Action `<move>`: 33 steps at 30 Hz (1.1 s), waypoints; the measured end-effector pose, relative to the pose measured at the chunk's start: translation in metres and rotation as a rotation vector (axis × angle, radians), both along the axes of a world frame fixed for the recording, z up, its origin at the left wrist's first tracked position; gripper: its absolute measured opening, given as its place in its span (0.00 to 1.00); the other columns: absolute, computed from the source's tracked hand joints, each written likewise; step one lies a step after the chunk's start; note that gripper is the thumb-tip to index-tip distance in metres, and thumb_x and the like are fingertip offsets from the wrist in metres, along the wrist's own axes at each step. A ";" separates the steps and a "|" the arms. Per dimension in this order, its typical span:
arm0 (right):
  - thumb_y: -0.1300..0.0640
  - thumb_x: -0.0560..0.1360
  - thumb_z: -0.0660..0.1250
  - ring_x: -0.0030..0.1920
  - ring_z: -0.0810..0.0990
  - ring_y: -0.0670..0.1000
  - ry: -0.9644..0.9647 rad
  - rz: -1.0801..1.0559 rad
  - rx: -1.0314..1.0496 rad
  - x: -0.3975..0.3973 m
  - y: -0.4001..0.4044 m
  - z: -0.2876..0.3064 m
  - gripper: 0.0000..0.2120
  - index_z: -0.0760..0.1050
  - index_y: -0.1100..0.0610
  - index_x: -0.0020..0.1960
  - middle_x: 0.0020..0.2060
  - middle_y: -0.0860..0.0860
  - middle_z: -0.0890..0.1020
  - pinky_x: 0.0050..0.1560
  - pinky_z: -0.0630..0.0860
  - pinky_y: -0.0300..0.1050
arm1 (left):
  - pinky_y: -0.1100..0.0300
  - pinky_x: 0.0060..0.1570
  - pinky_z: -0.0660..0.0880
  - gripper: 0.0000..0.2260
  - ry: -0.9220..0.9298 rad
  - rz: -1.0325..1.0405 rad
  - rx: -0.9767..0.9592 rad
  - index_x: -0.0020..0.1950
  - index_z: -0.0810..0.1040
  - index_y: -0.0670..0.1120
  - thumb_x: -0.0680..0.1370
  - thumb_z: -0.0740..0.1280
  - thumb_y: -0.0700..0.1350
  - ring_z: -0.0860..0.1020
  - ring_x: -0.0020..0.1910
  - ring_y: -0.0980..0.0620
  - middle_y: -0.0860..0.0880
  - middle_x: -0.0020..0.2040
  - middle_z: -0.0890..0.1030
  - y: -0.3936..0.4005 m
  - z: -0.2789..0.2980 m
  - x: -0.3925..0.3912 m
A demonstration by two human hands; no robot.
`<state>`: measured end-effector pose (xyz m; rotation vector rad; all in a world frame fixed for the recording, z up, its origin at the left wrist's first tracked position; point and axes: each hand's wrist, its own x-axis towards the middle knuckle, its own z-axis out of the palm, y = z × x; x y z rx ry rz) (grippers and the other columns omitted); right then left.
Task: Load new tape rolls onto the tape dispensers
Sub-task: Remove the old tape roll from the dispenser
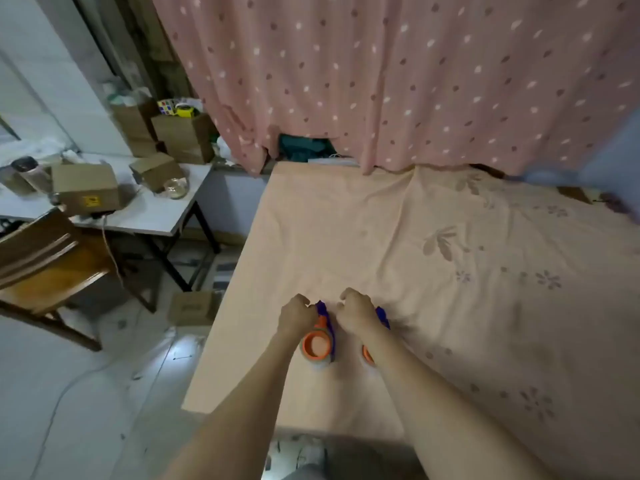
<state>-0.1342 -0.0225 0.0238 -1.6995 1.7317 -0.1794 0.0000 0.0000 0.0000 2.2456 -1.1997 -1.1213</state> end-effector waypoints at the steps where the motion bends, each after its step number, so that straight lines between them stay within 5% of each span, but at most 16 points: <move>1: 0.56 0.79 0.58 0.60 0.78 0.61 0.026 0.001 0.044 0.005 0.006 -0.007 0.15 0.74 0.60 0.62 0.60 0.59 0.80 0.60 0.75 0.49 | 0.55 0.64 0.73 0.18 0.040 0.017 0.034 0.71 0.75 0.41 0.81 0.62 0.44 0.75 0.68 0.40 0.39 0.69 0.78 0.004 -0.008 0.006; 8: 0.57 0.79 0.59 0.52 0.80 0.61 0.090 -0.023 0.171 0.019 0.019 -0.074 0.10 0.72 0.62 0.56 0.51 0.59 0.82 0.44 0.70 0.46 | 0.55 0.63 0.75 0.23 0.323 0.188 0.224 0.77 0.68 0.42 0.82 0.61 0.45 0.75 0.69 0.40 0.39 0.72 0.75 0.017 -0.070 0.041; 14: 0.51 0.79 0.64 0.56 0.80 0.60 0.140 -0.043 0.303 0.020 0.000 -0.101 0.20 0.68 0.63 0.64 0.56 0.60 0.81 0.47 0.69 0.45 | 0.49 0.57 0.73 0.25 0.585 0.308 0.349 0.80 0.63 0.45 0.83 0.63 0.45 0.73 0.66 0.39 0.39 0.73 0.72 0.013 -0.096 0.049; 18: 0.50 0.78 0.65 0.53 0.81 0.59 0.153 -0.036 0.372 0.027 -0.014 -0.111 0.13 0.72 0.60 0.55 0.49 0.57 0.82 0.46 0.71 0.45 | 0.48 0.61 0.74 0.25 0.614 0.225 0.412 0.81 0.61 0.47 0.84 0.62 0.46 0.74 0.66 0.40 0.40 0.74 0.72 0.004 -0.103 0.047; 25: 0.53 0.78 0.66 0.42 0.80 0.55 0.200 0.031 0.339 0.040 -0.026 -0.120 0.09 0.75 0.59 0.53 0.44 0.56 0.82 0.48 0.79 0.48 | 0.53 0.49 0.75 0.21 0.518 0.072 0.518 0.75 0.71 0.43 0.82 0.63 0.46 0.76 0.51 0.43 0.39 0.66 0.79 -0.026 -0.114 0.051; 33: 0.56 0.81 0.60 0.40 0.80 0.53 0.270 0.076 0.326 0.040 -0.027 -0.137 0.06 0.72 0.55 0.46 0.39 0.52 0.80 0.44 0.80 0.47 | 0.53 0.49 0.78 0.20 0.471 -0.028 0.540 0.72 0.73 0.42 0.81 0.62 0.46 0.78 0.54 0.42 0.39 0.67 0.79 -0.028 -0.114 0.046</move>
